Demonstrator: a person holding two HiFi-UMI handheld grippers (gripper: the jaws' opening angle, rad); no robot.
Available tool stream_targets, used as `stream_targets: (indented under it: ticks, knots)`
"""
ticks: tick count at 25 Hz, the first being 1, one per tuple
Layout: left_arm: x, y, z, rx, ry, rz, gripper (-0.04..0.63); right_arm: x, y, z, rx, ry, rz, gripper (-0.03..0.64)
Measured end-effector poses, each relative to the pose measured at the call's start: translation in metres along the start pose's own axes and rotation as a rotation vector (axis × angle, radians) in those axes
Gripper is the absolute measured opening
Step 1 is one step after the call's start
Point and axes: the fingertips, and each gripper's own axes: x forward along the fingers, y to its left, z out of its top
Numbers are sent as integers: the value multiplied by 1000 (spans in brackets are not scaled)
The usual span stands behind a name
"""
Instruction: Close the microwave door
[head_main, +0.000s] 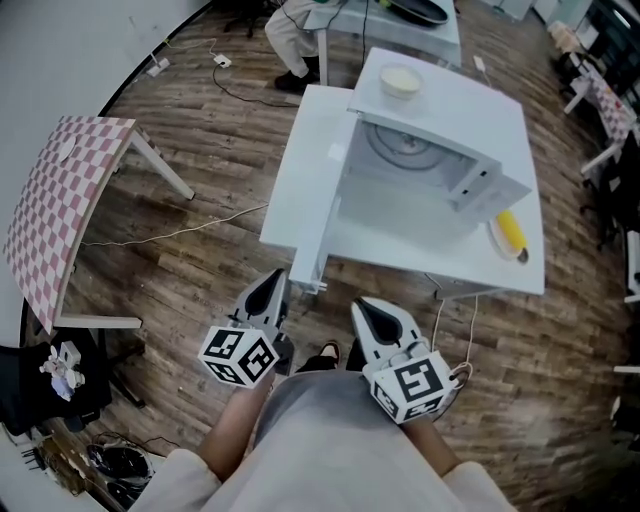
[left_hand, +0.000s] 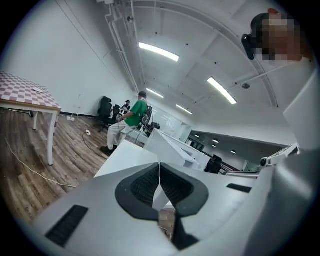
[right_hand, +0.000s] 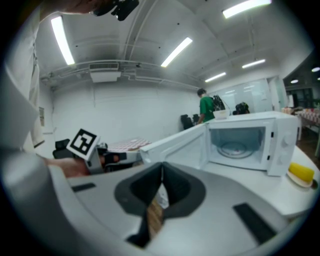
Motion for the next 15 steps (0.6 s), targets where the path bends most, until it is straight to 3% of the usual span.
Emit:
stream_targets:
  ticks: [15]
  knots:
    - [6, -11, -10, -15, 35, -32, 18, -4, -9, 0, 21, -4, -26, 23]
